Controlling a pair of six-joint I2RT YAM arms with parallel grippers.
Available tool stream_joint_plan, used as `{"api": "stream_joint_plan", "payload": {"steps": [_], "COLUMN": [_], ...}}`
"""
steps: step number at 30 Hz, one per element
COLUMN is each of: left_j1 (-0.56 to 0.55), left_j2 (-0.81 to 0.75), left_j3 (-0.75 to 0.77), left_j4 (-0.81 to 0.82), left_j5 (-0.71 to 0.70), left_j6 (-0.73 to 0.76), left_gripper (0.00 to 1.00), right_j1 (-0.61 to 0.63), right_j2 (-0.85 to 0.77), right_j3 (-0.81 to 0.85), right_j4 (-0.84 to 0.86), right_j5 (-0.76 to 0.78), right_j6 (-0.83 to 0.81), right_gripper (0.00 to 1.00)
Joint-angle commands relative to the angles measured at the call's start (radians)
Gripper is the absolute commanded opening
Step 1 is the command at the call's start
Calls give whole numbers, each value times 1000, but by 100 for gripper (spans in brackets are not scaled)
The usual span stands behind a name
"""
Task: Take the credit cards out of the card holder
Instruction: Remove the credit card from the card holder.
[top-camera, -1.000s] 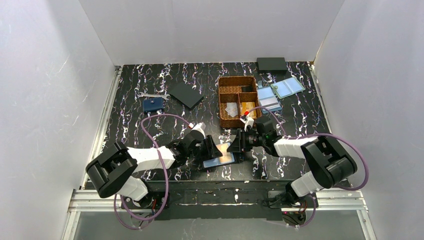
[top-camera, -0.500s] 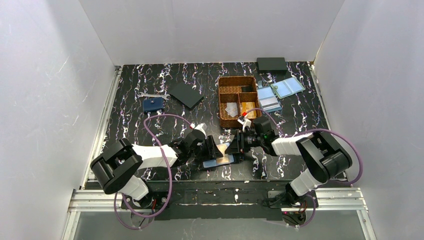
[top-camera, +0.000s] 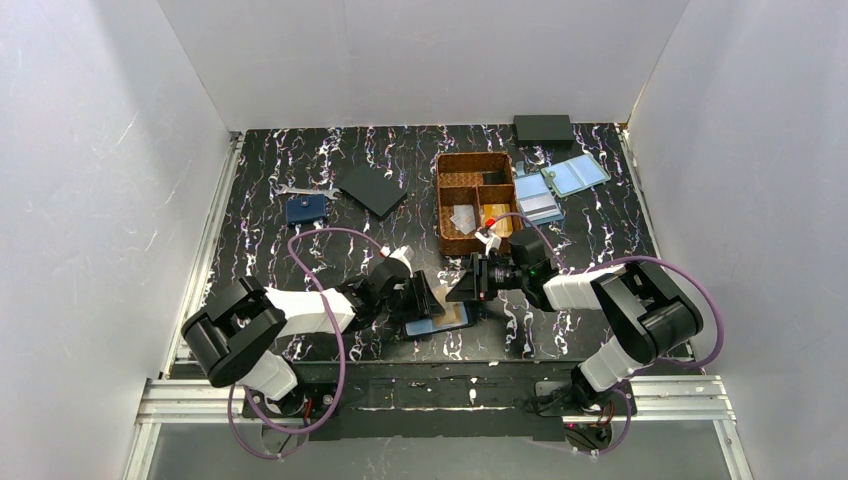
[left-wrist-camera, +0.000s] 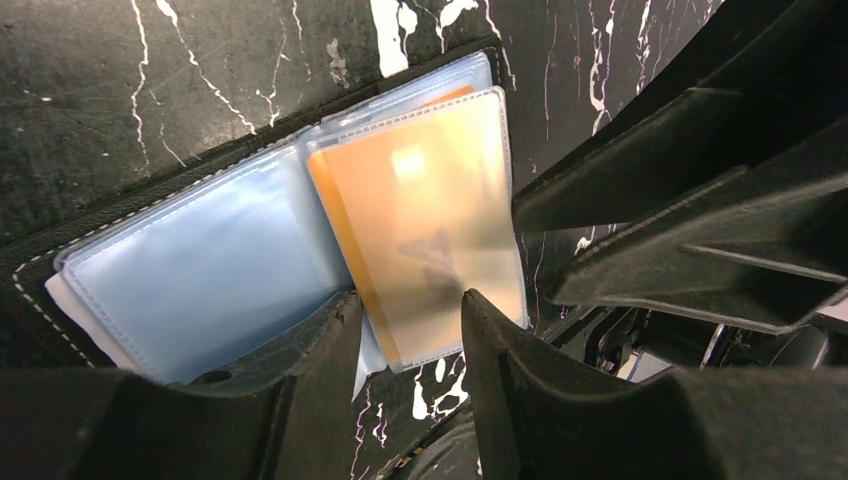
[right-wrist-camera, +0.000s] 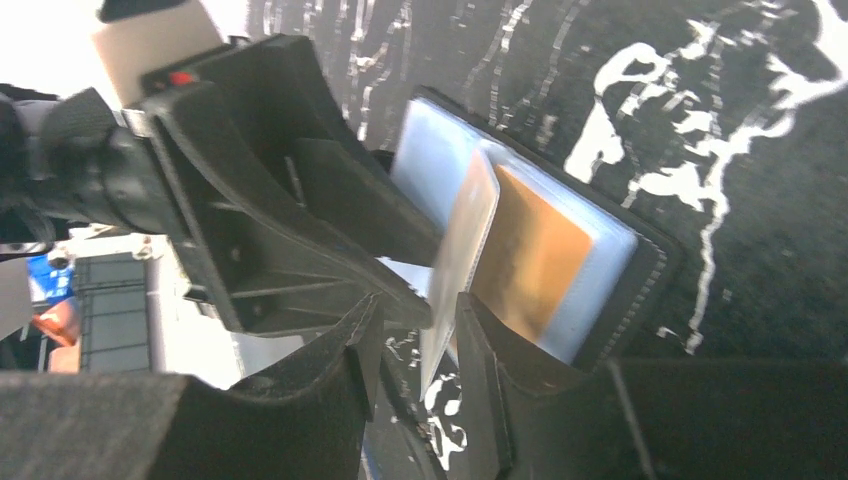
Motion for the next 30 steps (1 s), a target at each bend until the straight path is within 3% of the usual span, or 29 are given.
{"api": "stream_joint_plan", "payload": {"steps": [1, 13, 17, 25, 30], "left_j1": [-3, -2, -3, -2, 5], "left_j2": [19, -22, -18, 15, 2], "left_j3": [27, 7, 6, 15, -18], "left_j4": [-14, 36, 61, 74, 75], "left_j5": [45, 86, 102, 91, 55], "left_j6": [35, 49, 45, 18, -11], "left_gripper": [42, 61, 75, 76, 73], "right_j1": [15, 18, 25, 38, 35], "right_j2": [2, 12, 19, 48, -26], "right_j3": [2, 12, 14, 34, 95], "right_j4": [146, 155, 156, 151, -154], "right_j5": [-106, -129, -136, -151, 85], "right_j6": [90, 107, 111, 111, -163], "right_gripper": [41, 39, 39, 37, 37]}}
